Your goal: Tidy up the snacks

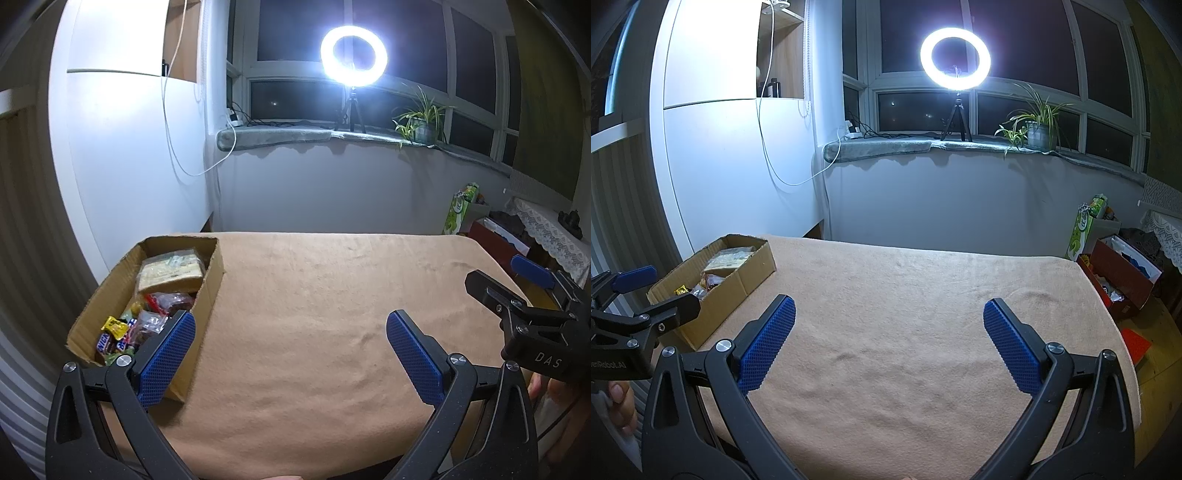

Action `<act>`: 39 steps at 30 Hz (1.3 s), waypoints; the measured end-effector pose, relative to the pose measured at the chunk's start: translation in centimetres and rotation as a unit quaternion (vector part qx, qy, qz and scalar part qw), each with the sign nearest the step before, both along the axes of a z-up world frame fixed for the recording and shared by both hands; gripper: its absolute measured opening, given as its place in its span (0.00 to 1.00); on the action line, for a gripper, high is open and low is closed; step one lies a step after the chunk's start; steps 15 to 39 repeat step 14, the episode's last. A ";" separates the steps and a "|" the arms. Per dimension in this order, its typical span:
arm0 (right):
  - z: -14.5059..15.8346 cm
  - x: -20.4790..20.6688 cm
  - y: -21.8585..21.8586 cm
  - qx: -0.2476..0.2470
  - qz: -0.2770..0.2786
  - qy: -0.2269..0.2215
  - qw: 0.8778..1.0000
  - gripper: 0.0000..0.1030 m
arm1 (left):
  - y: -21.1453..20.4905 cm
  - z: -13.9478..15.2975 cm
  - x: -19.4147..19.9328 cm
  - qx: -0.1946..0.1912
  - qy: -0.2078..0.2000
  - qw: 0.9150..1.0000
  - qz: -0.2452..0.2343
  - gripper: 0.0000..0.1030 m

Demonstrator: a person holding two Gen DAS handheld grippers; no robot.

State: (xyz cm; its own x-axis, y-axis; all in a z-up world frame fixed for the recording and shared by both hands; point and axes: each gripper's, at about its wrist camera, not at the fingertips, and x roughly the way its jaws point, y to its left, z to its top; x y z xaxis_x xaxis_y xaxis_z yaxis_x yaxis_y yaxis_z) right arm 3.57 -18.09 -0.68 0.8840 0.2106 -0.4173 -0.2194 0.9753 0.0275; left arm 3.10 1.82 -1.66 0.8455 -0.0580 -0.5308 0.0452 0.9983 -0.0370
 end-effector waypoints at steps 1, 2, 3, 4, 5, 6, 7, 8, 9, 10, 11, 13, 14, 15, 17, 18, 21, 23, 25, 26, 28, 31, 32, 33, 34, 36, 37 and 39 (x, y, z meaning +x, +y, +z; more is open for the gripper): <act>0.0 0.0 0.0 0.000 0.000 0.000 1.000 1.00 | 0.0 0.0 0.0 0.001 0.000 1.000 0.000 1.00; 0.0 0.0 -0.1 0.000 0.000 0.000 1.000 1.00 | 0.0 0.0 0.0 0.001 0.001 1.000 0.000 1.00; 0.0 0.0 0.0 0.000 0.000 0.000 1.000 1.00 | 0.0 0.0 0.1 0.000 0.001 1.000 -0.001 1.00; 0.0 0.0 0.0 0.000 0.000 0.000 1.000 1.00 | 0.0 -0.1 0.1 0.001 0.002 1.000 -0.001 1.00; 0.0 0.0 0.0 0.000 0.000 -0.001 1.000 1.00 | 0.0 -0.1 0.2 0.001 0.002 1.000 -0.001 1.00; 0.0 0.0 0.0 0.000 0.000 0.000 1.000 1.00 | 0.0 -0.1 0.3 0.002 0.003 1.000 -0.001 1.00; 0.0 0.0 0.0 0.000 0.000 0.000 1.000 1.00 | 0.1 -0.1 0.3 0.002 0.003 1.000 -0.002 1.00; -0.1 0.0 0.0 0.000 0.000 0.001 1.000 1.00 | 0.0 -0.1 0.3 0.002 0.003 1.000 -0.003 1.00; -0.2 0.0 0.0 0.000 0.001 0.001 1.000 1.00 | 0.0 -0.2 0.3 0.002 0.003 1.000 -0.004 1.00; -0.4 0.0 0.1 0.000 0.001 0.002 1.000 1.00 | 0.0 -0.2 0.2 0.001 0.001 1.000 -0.004 1.00; -0.5 0.0 0.0 0.000 0.002 0.002 1.000 1.00 | 0.0 -0.1 0.0 0.003 -0.007 1.000 0.003 1.00; -0.6 0.1 0.0 0.000 0.002 0.002 1.000 1.00 | 0.0 0.0 -0.3 0.009 -0.017 1.000 0.005 1.00; -0.7 0.1 0.0 0.000 0.002 0.003 1.000 1.00 | 0.0 0.0 -0.4 0.009 -0.019 1.000 0.006 1.00; -0.7 0.1 0.0 0.000 0.002 0.003 1.000 1.00 | 0.0 0.0 -0.4 0.009 -0.019 1.000 0.006 1.00; -0.7 0.1 0.0 0.000 0.002 0.003 1.000 1.00 | 0.0 0.0 -0.4 0.009 -0.019 1.000 0.006 1.00; -0.7 0.1 0.0 0.000 0.002 0.003 1.000 1.00 | 0.0 0.0 -0.4 0.009 -0.019 1.000 0.006 1.00; -0.7 0.1 0.0 0.000 0.002 0.003 1.000 1.00 | 0.0 0.0 -0.4 0.009 -0.019 1.000 0.006 1.00; -0.7 0.1 0.0 0.000 0.002 0.003 1.000 1.00 | 0.0 0.0 -0.4 0.009 -0.019 1.000 0.006 1.00; -0.7 0.1 0.0 0.000 0.002 0.003 1.000 1.00 | 0.0 0.0 -0.4 0.009 -0.019 1.000 0.006 1.00; -0.7 0.1 0.0 0.000 0.002 0.003 1.000 1.00 | 0.0 0.0 -0.4 0.009 -0.019 1.000 0.006 1.00; -0.7 0.1 0.0 0.000 0.002 0.003 1.000 1.00 | 0.0 0.0 -0.4 0.009 -0.019 1.000 0.006 1.00; -0.7 0.1 0.0 0.000 0.002 0.003 1.000 1.00 | 0.0 0.0 -0.4 0.009 -0.019 1.000 0.006 1.00; -0.7 0.1 0.0 0.000 0.002 0.003 1.000 1.00 | 0.0 0.0 -0.4 0.009 -0.019 1.000 0.006 1.00; -0.7 0.1 0.0 0.000 0.002 0.003 1.000 1.00 | 0.0 0.0 -0.4 0.009 -0.019 1.000 0.006 1.00; -0.7 0.1 0.0 0.000 0.002 0.003 1.000 1.00 | 0.0 0.0 -0.4 0.009 -0.019 1.000 0.006 1.00; -0.7 0.1 0.0 0.000 0.002 0.003 1.000 1.00 | 0.0 0.0 -0.4 0.009 -0.019 1.000 0.006 1.00; -0.7 0.1 0.0 0.000 0.002 0.003 1.000 1.00 | 0.0 0.0 -0.4 0.009 -0.019 1.000 0.006 1.00; -0.7 0.1 0.0 0.000 0.002 0.003 1.000 1.00 | 0.0 0.0 -0.4 0.009 -0.019 1.000 0.006 1.00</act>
